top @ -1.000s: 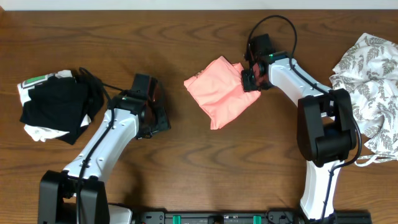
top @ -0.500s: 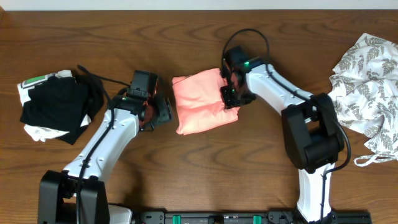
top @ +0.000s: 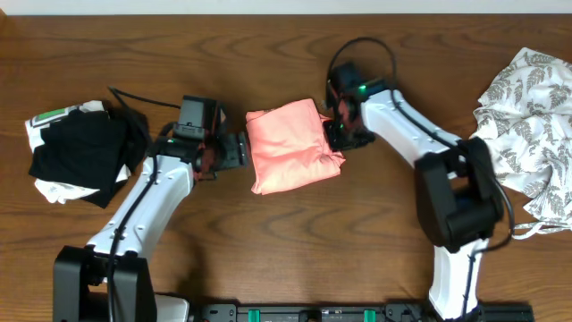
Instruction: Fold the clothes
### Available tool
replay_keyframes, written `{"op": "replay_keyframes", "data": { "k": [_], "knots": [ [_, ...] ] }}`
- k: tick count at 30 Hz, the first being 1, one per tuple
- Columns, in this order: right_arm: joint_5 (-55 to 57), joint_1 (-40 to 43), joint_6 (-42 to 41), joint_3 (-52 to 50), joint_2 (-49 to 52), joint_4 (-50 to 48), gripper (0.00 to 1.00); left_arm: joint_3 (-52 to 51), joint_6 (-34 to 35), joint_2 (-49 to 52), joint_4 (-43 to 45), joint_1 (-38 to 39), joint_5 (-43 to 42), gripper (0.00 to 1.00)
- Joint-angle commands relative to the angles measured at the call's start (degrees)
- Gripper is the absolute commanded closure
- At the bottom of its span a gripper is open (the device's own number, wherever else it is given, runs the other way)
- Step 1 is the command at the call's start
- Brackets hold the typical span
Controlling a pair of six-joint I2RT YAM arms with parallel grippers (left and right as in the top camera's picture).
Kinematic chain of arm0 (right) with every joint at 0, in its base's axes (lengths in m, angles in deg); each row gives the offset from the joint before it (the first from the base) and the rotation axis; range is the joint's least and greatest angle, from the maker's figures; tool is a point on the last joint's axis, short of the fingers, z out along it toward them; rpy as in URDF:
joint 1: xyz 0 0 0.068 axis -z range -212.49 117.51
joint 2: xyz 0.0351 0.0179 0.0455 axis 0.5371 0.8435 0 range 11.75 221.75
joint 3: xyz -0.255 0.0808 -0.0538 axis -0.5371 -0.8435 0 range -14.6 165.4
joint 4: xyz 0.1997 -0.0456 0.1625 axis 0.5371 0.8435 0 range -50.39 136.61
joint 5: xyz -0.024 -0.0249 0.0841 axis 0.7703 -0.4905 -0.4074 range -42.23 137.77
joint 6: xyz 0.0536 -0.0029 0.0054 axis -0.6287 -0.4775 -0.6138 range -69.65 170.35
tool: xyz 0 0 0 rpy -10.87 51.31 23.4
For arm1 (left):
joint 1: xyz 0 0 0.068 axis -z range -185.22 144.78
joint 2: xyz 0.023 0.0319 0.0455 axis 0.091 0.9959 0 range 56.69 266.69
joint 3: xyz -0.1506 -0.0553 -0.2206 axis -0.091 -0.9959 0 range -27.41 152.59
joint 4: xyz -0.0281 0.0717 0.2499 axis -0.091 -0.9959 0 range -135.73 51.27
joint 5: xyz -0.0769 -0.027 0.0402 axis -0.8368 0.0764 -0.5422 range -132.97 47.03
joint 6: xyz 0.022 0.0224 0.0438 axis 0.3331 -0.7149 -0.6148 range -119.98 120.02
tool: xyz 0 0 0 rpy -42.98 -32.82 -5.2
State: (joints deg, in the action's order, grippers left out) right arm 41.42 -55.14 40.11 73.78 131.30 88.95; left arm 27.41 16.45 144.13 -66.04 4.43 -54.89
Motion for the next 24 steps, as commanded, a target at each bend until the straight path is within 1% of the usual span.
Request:
{"op": "replay_keyframes", "data": {
  "k": [1,4,5,7,13,15,16,19,22,24],
  "knots": [
    [-0.02,0.37,0.35,0.66,-6.38,-1.20,0.60,-0.39,-1.22,0.02,-0.68,-1.33,-0.55,0.22],
    [-3.58,-0.28,3.32,0.66,-7.15,-2.05,0.54,-0.39,-1.16,0.02,-0.85,-1.38,-0.55,0.22],
    [-4.07,-0.50,3.50,0.66,-7.04,-2.01,0.53,-0.39,-1.16,0.02,-0.85,-1.38,-0.55,0.22],
    [-4.20,-1.14,3.52,0.63,-6.45,-1.92,0.46,-0.39,-1.16,0.02,-0.85,-1.40,-0.55,0.22],
    [-3.72,-1.79,3.48,0.63,-4.24,-1.81,0.43,-0.39,-1.18,0.02,-1.40,-1.40,-0.55,0.22],
    [-1.36,-1.31,2.82,0.61,-3.37,-1.18,0.38,-0.39,-1.18,0.02,-1.92,-1.40,-0.52,0.22],
    [-0.48,-0.96,1.84,0.61,-3.19,-1.01,0.33,-0.39,-1.18,0.02,-2.16,-1.40,-0.50,0.22],
    [-1.29,0.28,1.55,0.59,-2.14,-1.05,0.27,-0.39,-1.18,0.02,-2.43,-1.40,-0.50,0.22],
    [-3.37,1.16,1.70,0.48,-1.31,-0.50,0.22,-0.39,-1.18,0.02,-2.40,-1.40,-0.50,0.22],
    [-5.92,1.46,1.77,0.37,-0.66,-0.39,0.21,-0.39,-1.18,0.02,-2.58,-1.40,-0.46,0.22]
  ]
}}
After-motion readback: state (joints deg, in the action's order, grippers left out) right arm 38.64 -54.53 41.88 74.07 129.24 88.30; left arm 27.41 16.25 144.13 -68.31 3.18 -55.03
